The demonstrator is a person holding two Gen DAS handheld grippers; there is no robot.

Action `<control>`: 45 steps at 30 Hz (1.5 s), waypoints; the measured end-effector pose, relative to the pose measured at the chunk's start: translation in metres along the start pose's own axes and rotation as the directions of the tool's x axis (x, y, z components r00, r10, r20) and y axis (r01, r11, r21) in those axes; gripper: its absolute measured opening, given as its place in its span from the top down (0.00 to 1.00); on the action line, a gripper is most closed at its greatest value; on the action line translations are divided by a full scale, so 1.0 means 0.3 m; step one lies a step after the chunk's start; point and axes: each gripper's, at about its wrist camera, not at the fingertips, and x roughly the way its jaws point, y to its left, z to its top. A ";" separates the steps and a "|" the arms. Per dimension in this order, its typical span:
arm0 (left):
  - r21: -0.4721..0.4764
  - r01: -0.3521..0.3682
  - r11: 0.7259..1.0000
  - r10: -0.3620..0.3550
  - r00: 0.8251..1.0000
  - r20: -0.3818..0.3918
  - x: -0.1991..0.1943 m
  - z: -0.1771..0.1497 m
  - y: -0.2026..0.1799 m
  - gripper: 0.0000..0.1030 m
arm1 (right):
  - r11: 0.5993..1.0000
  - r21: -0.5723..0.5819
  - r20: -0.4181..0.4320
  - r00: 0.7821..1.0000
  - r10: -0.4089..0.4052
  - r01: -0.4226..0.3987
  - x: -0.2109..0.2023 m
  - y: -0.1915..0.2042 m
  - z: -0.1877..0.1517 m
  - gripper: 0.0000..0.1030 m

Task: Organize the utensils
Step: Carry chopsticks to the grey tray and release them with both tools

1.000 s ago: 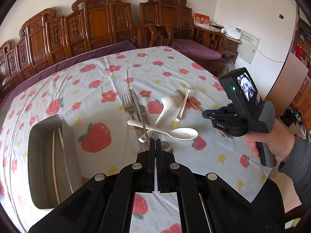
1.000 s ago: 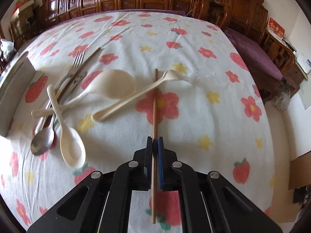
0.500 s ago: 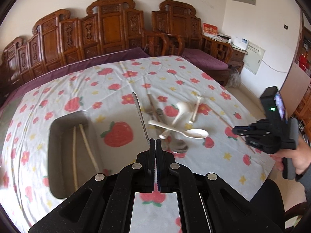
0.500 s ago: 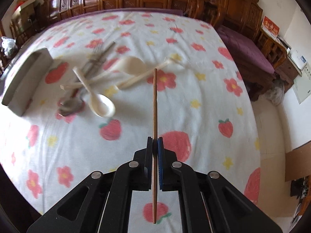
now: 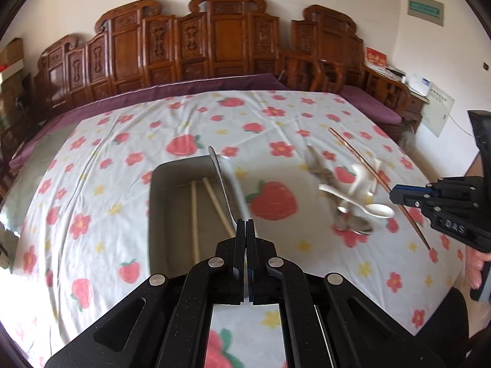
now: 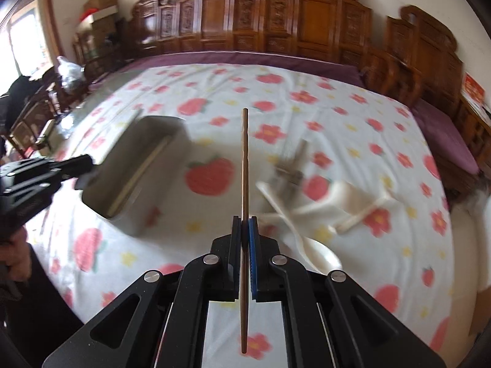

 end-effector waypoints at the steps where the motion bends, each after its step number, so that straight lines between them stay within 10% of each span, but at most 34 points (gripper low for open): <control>1: -0.009 -0.004 1.000 0.004 1.000 0.000 0.008 0.000 0.023 1.00 | 1.000 -0.010 0.004 1.000 0.011 -0.011 0.007 0.030 0.015 0.94; 45: -0.121 -0.088 0.989 0.097 0.993 0.071 0.001 0.052 0.353 0.99 | 0.976 0.012 0.003 0.976 0.217 -0.218 0.340 0.456 0.221 0.93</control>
